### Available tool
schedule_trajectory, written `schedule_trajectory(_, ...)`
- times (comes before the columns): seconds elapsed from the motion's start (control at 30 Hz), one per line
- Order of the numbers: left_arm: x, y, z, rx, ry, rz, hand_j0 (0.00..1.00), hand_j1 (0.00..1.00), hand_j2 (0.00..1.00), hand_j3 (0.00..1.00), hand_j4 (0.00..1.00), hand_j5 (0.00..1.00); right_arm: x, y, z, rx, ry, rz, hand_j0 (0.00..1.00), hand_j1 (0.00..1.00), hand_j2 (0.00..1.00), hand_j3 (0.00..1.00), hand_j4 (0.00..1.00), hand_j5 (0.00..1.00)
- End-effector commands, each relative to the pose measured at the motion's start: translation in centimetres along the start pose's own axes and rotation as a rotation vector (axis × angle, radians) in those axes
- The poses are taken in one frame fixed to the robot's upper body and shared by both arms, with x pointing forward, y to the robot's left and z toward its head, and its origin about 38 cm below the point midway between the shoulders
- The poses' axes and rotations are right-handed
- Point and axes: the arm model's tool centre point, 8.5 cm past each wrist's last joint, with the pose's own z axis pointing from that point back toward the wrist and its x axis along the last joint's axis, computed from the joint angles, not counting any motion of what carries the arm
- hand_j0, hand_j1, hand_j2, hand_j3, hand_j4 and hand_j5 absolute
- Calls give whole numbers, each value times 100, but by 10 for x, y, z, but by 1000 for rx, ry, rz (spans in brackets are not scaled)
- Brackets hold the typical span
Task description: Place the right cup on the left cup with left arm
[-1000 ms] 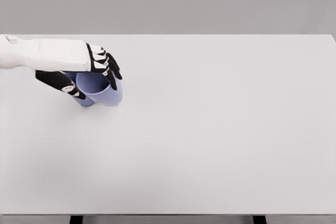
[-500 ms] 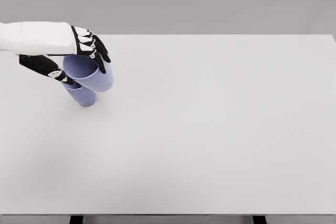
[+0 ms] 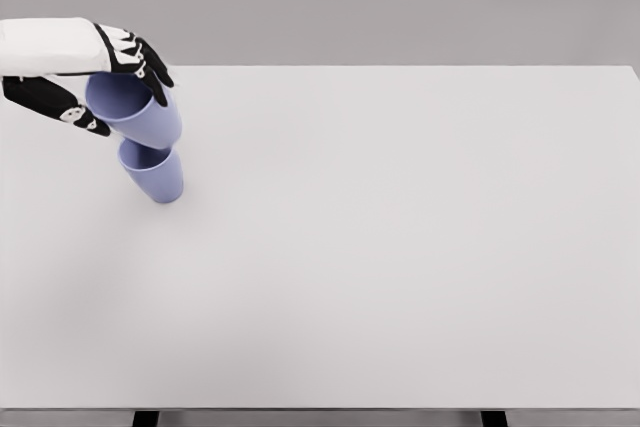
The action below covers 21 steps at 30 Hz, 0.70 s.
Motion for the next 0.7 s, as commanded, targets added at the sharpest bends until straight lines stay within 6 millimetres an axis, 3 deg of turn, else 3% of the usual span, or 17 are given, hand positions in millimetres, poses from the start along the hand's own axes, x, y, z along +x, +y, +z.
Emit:
schedule_trajectory(0.0,-5,0,12,5,36,10,58,58,58,58,58,58,0,0,0,1,0,1,100,100,100,100,100,100)
schedule_trajectory(0.33,-19,-10,21,-9,82,44,58,58,58,58,58,58,0,0,0,1,0,-1,100,100,100,100,100,100)
schedule_trajectory(0.67,-38,-23,2,-23,88,93,58,58,58,58,58,58,0,0,0,-1,0,1,100,100,100,100,100,100)
